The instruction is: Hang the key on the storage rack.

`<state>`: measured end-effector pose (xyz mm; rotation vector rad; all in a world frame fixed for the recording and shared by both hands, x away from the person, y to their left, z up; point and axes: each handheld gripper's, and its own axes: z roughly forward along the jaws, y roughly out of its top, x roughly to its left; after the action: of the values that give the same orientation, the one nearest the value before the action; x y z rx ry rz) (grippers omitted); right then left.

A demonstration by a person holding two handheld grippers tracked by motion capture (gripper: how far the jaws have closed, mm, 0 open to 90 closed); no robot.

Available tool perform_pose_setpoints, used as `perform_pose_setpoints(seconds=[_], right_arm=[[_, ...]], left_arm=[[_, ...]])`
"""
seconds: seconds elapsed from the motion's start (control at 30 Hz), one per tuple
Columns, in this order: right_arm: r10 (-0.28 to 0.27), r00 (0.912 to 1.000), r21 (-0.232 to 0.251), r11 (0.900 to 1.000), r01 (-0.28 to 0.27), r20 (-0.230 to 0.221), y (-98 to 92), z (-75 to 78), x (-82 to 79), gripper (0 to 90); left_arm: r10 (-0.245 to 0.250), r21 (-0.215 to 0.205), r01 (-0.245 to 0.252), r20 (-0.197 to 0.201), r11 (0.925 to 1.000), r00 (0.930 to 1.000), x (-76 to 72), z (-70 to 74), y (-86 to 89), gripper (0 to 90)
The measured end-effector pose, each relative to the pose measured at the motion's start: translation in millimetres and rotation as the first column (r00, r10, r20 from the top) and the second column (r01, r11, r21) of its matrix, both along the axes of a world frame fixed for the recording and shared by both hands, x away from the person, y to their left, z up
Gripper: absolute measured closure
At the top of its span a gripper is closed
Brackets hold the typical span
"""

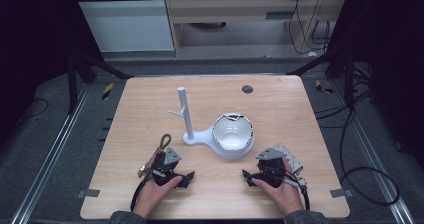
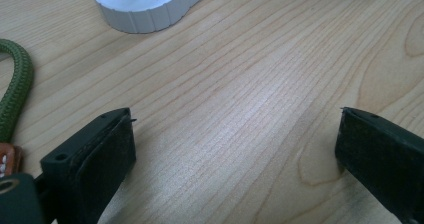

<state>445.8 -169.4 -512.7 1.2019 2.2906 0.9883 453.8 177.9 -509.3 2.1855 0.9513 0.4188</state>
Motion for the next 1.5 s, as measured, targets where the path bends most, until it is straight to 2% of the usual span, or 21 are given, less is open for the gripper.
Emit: perform_pose_setpoints(seconds=[0.07,0.2,0.33,0.43,0.53,0.57,0.6,0.7,0.73,0.8,0.9,1.0,1.23,1.3,1.33,1.5], right_arm=[[0.0,1.0,0.0,1.0,0.0,0.0,0.0,0.0,0.0,3.8],[0.005,1.0,-0.001,1.0,-0.005,0.0,-1.1,0.0,-1.3,3.7],[0.008,1.0,0.001,1.0,-0.008,-0.003,-2.3,0.1,-2.2,3.7],[0.009,1.0,0.0,1.0,-0.009,-0.003,-2.4,0.1,-2.0,3.6],[0.009,1.0,0.0,1.0,-0.009,-0.003,-2.5,0.1,-2.0,3.6],[0.01,0.9999,0.0,1.0,-0.01,-0.003,-2.5,0.1,-2.0,3.6],[0.01,0.9999,0.0,1.0,-0.01,-0.003,-2.5,0.1,-2.0,3.6],[0.015,0.9999,0.0,1.0,-0.015,-0.001,-3.0,0.0,-1.8,3.6],[0.017,0.9999,-0.001,1.0,-0.017,-0.001,-3.4,0.0,-2.0,3.6],[0.022,0.9998,0.002,1.0,-0.022,0.0,-4.5,-0.2,-2.5,3.6],[0.029,0.9996,-0.001,1.0,-0.029,-0.002,-5.9,-0.1,-2.8,3.6],[0.027,0.9996,0.0,1.0,-0.027,-0.002,-6.3,-0.1,-3.1,3.6],[0.027,0.9996,0.002,1.0,-0.027,-0.001,-6.6,-0.2,-3.2,3.6],[0.027,0.9996,0.002,1.0,-0.027,-0.001,-6.8,-0.2,-3.2,3.5],[0.027,0.9996,0.002,1.0,-0.027,-0.001,-6.8,-0.2,-3.2,3.5],[0.027,0.9996,0.002,1.0,-0.027,-0.001,-6.8,-0.2,-3.2,3.5]], left_arm=[[-0.006,-0.003,0.006,0.004,1.0,1.0,-0.3,0.0,0.0,3.1],[-0.019,-0.034,0.021,0.048,0.9992,0.9986,-4.7,7.0,2.8,3.8],[0.01,-0.073,-0.004,0.086,0.9973,0.9963,-9.7,18.9,12.6,5.1],[0.033,-0.067,-0.027,0.078,0.9974,0.9964,-9.5,28.8,23.9,5.3],[0.064,-0.026,-0.062,0.083,0.9977,0.9945,-5.8,43.6,34.9,5.5],[0.082,0.0,-0.083,0.058,0.9966,0.9949,-1.4,53.2,41.9,5.4],[0.082,0.0,-0.083,0.058,0.9966,0.9949,-1.4,53.2,41.9,5.4],[0.1,0.066,-0.102,0.031,0.9926,0.9945,6.2,61.8,51.0,5.3],[0.111,0.073,-0.113,0.027,0.9909,0.9934,8.7,63.1,54.5,5.4],[0.136,0.057,-0.135,-0.007,0.9892,0.9907,14.0,63.9,61.8,5.5],[0.16,0.084,-0.157,-0.026,0.984,0.9868,21.7,63.4,70.7,5.6],[0.177,0.09,-0.172,-0.046,0.9809,0.9831,26.8,64.1,75.8,7.3],[0.163,0.132,-0.155,-0.054,0.979,0.9851,28.2,72.0,71.9,13.6],[0.158,0.149,-0.147,-0.068,0.9779,0.9851,30.2,73.3,70.6,16.1],[0.153,0.167,-0.137,-0.087,0.9763,0.9843,33.4,73.2,68.8,17.0],[0.157,0.192,-0.134,-0.115,0.9723,0.9808,37.2,76.6,65.9,21.2]])
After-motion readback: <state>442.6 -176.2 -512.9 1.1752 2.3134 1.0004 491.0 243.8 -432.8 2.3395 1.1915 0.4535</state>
